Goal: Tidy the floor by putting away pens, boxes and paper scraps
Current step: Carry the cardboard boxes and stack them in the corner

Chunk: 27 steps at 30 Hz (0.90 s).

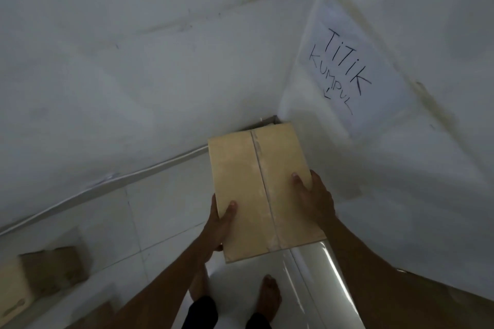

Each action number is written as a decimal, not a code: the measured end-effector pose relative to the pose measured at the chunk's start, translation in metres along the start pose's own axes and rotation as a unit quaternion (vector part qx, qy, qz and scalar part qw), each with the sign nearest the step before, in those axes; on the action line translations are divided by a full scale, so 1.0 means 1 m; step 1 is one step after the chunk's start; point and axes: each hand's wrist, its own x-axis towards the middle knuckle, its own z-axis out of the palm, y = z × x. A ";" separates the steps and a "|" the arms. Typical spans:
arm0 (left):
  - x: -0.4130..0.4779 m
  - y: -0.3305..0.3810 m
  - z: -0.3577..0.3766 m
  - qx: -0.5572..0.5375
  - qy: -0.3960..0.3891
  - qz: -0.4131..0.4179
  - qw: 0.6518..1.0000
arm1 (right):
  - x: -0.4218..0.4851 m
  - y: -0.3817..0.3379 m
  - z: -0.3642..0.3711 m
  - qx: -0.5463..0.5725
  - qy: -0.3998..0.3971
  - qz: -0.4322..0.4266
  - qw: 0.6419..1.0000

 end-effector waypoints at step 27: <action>0.206 -0.045 0.000 -0.049 -0.001 0.006 0.999 | 0.182 0.042 0.116 0.002 -0.004 -0.039 0.999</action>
